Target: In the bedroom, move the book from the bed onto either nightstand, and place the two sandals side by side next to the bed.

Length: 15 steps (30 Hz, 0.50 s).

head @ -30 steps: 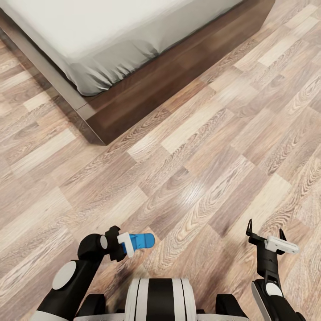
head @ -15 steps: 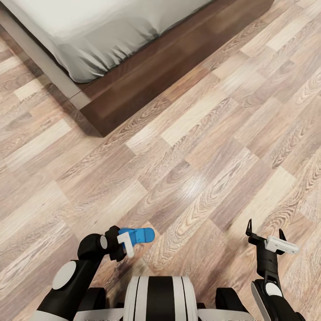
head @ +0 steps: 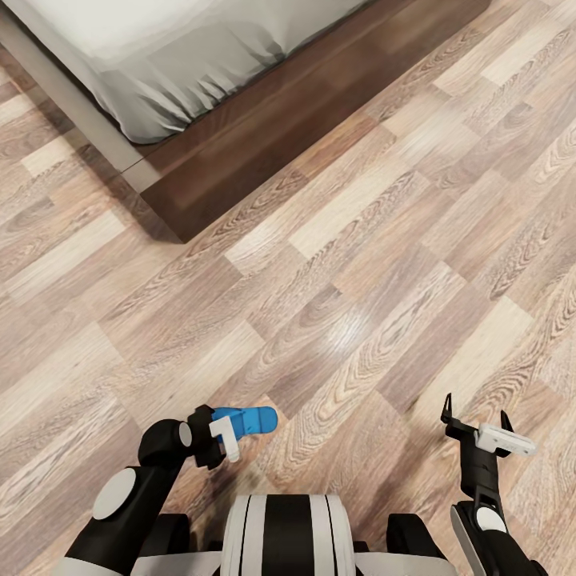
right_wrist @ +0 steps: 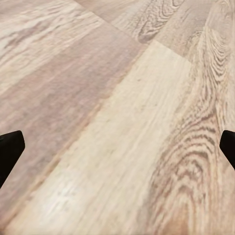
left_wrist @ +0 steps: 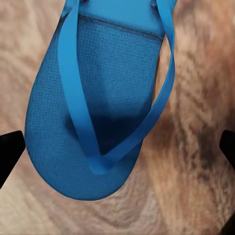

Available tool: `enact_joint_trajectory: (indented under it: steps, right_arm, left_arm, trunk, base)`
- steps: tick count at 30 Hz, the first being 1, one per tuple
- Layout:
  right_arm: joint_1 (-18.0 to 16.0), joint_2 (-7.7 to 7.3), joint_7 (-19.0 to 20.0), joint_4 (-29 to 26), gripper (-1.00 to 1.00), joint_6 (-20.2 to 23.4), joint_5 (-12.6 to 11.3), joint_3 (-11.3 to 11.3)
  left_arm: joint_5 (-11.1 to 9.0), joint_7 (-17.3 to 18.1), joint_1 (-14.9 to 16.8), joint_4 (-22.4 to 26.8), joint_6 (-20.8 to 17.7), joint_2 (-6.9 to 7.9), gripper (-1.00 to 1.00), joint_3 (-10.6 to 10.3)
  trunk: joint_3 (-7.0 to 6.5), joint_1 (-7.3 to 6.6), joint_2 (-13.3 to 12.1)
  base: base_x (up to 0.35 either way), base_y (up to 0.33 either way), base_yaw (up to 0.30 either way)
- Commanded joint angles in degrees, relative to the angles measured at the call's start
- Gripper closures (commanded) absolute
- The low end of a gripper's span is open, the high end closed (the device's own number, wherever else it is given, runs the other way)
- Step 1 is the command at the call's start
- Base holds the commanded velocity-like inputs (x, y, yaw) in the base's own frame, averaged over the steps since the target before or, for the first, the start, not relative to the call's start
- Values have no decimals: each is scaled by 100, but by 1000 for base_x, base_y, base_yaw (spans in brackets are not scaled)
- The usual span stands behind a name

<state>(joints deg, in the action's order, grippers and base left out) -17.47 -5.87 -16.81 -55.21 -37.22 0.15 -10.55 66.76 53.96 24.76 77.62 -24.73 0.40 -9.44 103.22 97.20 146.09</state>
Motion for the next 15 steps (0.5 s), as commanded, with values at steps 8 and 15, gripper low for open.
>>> enact_joint_trajectory:
  steps: [8, 15]
  right_arm:
    - [-2, -2, -23, 1, -100, -14, 3, 8]
    - [-2, -2, -22, 2, -100, -14, 6, 8]
  left_arm:
    - [274, 27, -2, 15, -58, -4, -100, -6]
    - [285, 27, 1, 22, -59, -9, -100, -5]
  trunk:
    - [91, 10, 6]
    - [178, 25, 14]
  base:
    - [0, 0, 0]
    - [0, 0, 0]
